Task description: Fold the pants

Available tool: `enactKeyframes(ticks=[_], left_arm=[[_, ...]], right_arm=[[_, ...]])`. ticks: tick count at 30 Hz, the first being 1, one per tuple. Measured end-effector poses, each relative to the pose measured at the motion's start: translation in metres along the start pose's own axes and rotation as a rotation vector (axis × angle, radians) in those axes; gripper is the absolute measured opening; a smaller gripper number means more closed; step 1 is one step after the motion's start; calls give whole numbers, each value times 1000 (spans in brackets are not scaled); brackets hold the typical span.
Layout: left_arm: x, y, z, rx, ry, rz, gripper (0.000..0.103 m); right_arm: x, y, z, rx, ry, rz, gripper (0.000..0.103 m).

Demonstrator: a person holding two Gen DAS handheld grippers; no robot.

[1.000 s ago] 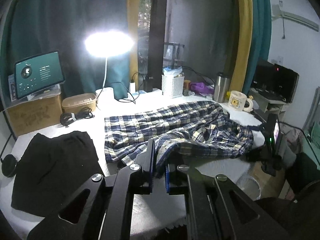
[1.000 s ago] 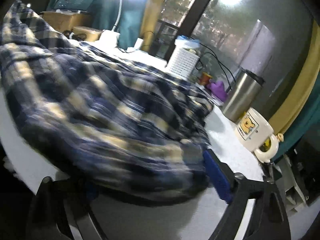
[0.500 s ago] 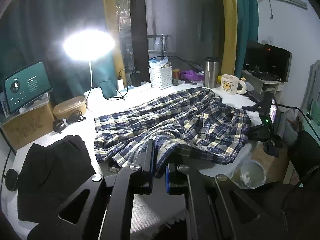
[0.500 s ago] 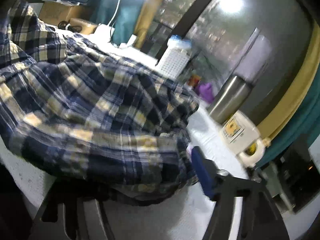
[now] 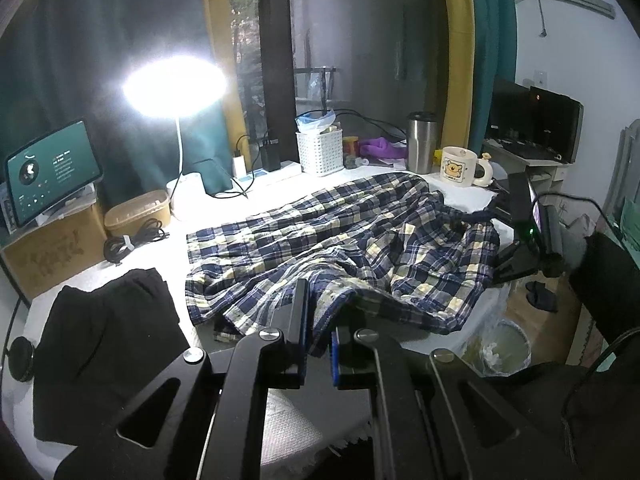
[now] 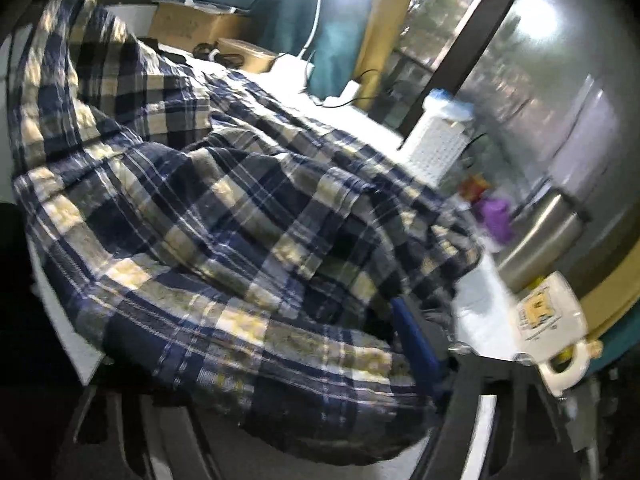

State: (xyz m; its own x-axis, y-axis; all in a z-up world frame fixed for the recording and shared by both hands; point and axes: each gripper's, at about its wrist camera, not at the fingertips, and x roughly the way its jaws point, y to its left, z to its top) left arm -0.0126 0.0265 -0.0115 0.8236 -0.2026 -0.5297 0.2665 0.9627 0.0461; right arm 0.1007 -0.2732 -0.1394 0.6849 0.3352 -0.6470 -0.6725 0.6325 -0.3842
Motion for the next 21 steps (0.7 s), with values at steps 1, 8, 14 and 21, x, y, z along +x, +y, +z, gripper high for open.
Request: enactKeyframes(ticks=[1,8,14,21], left_arm=[[1,1,-1,-3,1,0,7],[-3,6,-5,-11,-23,32,3],[-9,7,-6,-4,-43,37,3],[-17,6,-3,-17,-63,31,3]], right_arm=[[1,-2,-1,14,5,2,27],[0,-18,-21,156,43,-128,16],[-3,-13,-31,99,8,-156,20],[-5,-24,-33,111,47,-269,22]])
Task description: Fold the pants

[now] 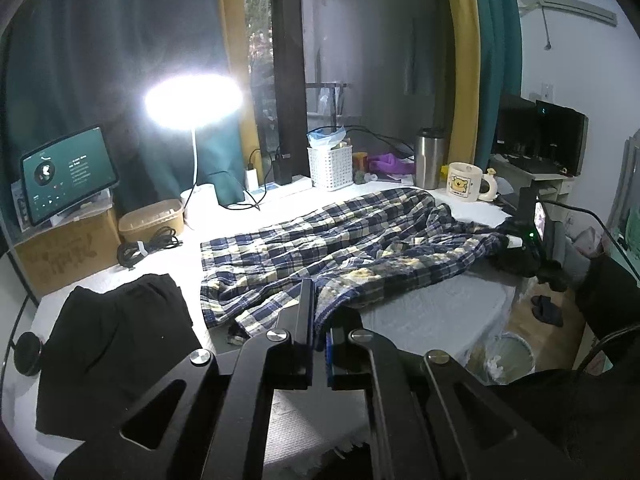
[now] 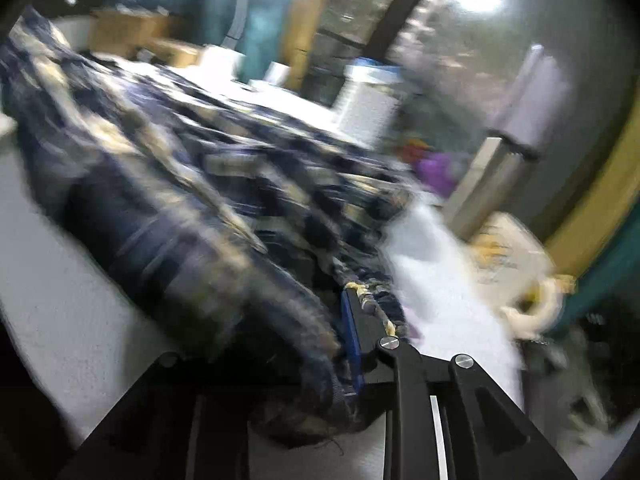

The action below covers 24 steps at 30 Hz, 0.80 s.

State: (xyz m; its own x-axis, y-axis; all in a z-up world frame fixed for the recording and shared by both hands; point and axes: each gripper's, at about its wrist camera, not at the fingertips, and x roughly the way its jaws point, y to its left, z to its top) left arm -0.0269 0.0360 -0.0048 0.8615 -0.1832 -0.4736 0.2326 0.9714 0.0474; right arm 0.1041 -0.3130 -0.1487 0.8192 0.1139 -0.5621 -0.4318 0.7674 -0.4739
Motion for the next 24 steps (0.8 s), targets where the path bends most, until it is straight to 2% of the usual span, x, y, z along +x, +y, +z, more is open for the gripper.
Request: enactKeyframes(ticks=[2,5,11,18,24], left_arm=[[0,0,1,-4,5,-8,3],[3,-2,1,6,12,-15,3],[-10,0,5,6,-10,-8,3],[-38,2,9,18,-38,24,3],[-63,-1,25,24,-100,13,3]], right_arm=[[-6,-3,-2,19,20,-63,11],[-18,-13,-3,95,19,-91,9],[-52,-25,10,176,-3,-137,9],[-88,-25,28,188,-52,-146,9],[-113,-34,41,204,-96,-177,9]])
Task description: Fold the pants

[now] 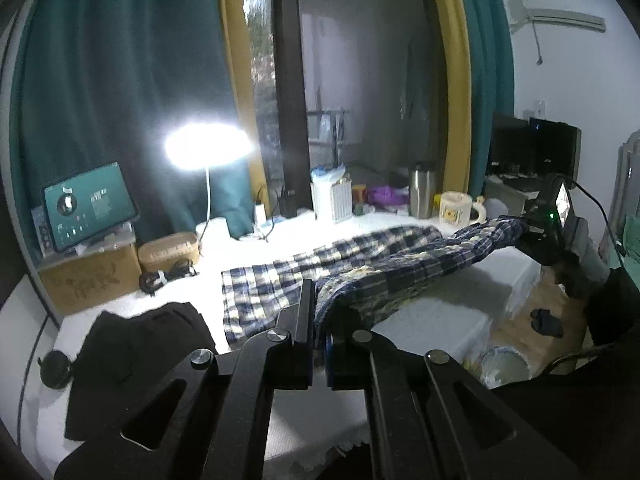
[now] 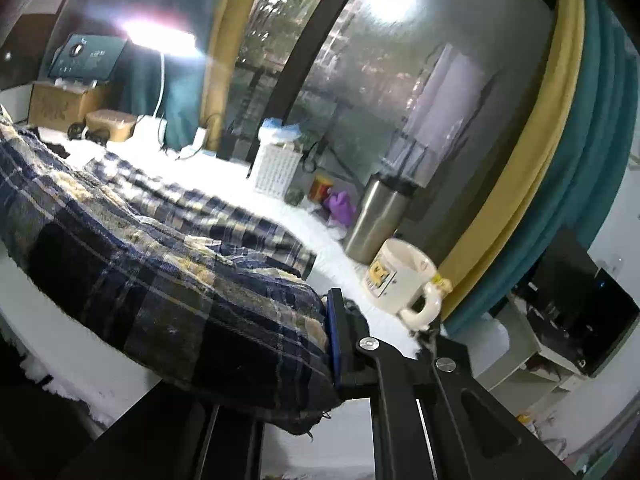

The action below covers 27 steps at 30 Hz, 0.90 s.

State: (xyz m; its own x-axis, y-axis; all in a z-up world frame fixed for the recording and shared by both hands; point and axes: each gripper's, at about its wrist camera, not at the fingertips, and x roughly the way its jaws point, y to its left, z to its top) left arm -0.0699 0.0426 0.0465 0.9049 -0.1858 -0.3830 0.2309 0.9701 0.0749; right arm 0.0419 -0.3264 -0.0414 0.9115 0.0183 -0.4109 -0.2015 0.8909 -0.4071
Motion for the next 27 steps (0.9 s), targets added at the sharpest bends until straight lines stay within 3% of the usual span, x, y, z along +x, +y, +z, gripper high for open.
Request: enactKeyframes(ticks=[10,17,24,27], left_arm=[[-39,-20,34,89,-93,6,3],[-43,-23,33,127,-66,6,3],[-33,-10,27,103,-46,-107,3],[-14,5,26,61,-15,-106,3]], right_arm=[[-29,-16,12,38,-81,-17,9],[-39,-17,7,35,-86,-8,9],[-31,-15,13,59,-80,-11,9],[-20,-15,18,78,-68,-10,9]])
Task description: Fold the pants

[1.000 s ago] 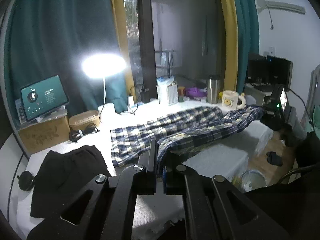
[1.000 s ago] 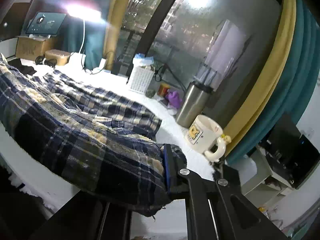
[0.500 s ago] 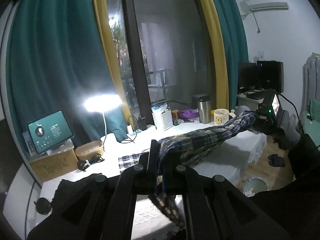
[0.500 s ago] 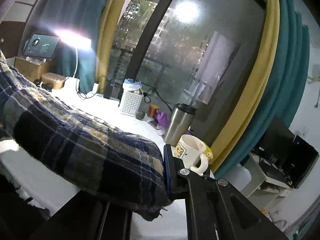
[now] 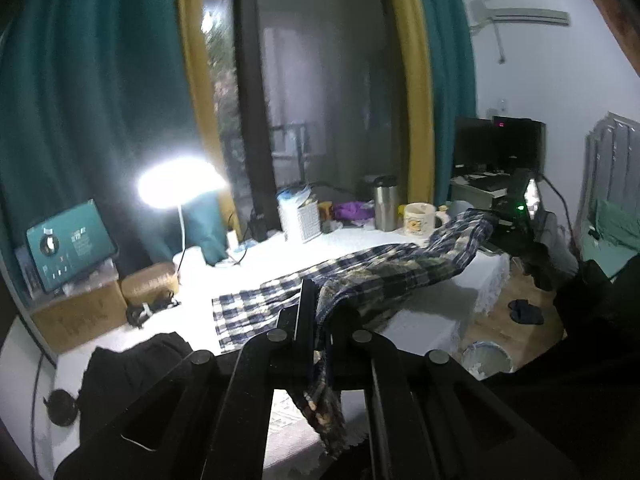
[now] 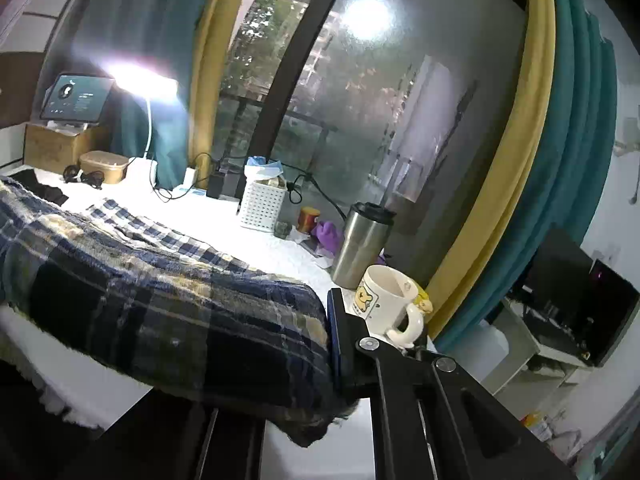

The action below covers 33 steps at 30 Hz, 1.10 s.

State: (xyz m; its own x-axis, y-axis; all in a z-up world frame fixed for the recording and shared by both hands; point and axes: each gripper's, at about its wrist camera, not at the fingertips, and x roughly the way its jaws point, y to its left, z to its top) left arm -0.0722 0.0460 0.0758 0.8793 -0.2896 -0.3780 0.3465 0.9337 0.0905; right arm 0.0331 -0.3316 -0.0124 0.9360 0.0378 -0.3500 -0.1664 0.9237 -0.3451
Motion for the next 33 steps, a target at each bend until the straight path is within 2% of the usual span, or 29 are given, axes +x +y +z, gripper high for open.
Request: enactKeyframes(ticks=[6,13,18,27,33], left_arm=[[22,20,8,-11,22,8,3],[36,32,36,41,-7,-2,3],[57,51,50,57,-10,22,3],[132,93,57,33,77,43,3],[180,115,52,33,155,43,3]], right_arm=[[21,5,15,22,18,3,9],[42,2,35,28,33,-2,9],[63,0,47,28,49,-2,9],[115,3,52,23,147,46,9],[156,11,44,67,241,116,9]])
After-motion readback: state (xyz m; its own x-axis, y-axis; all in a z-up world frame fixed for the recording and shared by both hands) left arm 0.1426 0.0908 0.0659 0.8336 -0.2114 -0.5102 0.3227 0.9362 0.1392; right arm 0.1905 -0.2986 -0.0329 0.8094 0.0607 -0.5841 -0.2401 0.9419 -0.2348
